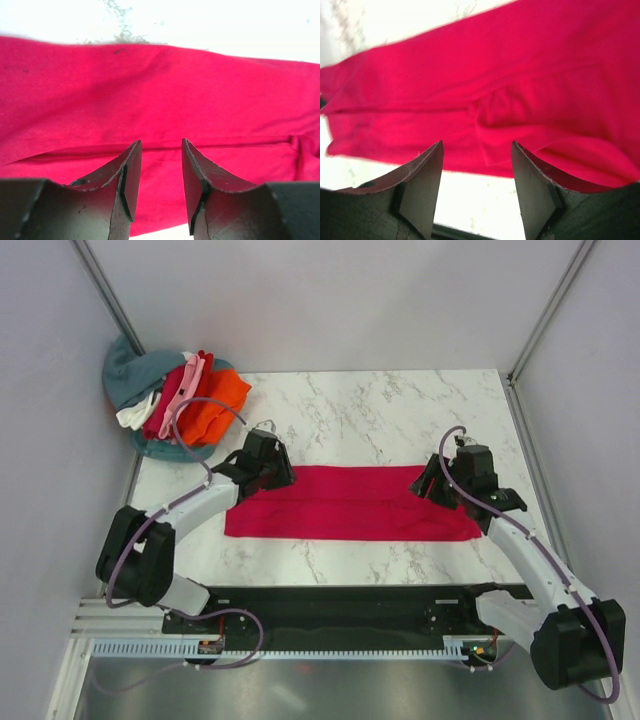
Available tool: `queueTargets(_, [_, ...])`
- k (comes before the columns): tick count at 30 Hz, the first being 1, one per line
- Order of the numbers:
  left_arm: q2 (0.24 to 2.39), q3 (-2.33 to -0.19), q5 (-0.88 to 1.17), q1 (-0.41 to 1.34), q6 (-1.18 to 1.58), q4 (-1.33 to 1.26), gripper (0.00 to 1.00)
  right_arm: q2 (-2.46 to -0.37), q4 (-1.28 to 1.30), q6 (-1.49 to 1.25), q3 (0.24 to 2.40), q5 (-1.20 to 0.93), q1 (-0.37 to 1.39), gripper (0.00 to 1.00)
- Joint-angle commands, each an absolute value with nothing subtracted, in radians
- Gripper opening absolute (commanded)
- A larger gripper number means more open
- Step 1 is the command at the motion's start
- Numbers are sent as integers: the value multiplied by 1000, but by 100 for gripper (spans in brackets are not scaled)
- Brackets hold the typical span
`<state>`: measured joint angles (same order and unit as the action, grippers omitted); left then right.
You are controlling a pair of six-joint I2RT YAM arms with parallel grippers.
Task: Fold and stack the t-shirts
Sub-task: Fold the tshirt
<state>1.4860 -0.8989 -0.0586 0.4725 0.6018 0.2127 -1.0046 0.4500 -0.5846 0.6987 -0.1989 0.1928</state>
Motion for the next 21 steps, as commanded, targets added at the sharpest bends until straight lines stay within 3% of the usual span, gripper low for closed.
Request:
queueTargets(1, [1408,-894,-11,479,574,210,45,-1072,495,-528,770,30,195,64])
queueTargets(10, [1420,-968,60,716,701,207,47,-1105,500,-655,752,346,190,59])
queueTargets(14, [1531,-1086,72,828,750,195,48,-1117,465,-710,710,347,166,54])
queueTargets(17, [1636,-1182,94,893,779,192,48,-1170,439,-704,725,316,156,40])
queueTargets(18, [1687,-1204,109,905,796,192,48,-1186,436,-701,741,314,156,24])
queueTargets(21, [1747,-1268,118,945,831,193,48,-1233,434,-698,753,316,153,2])
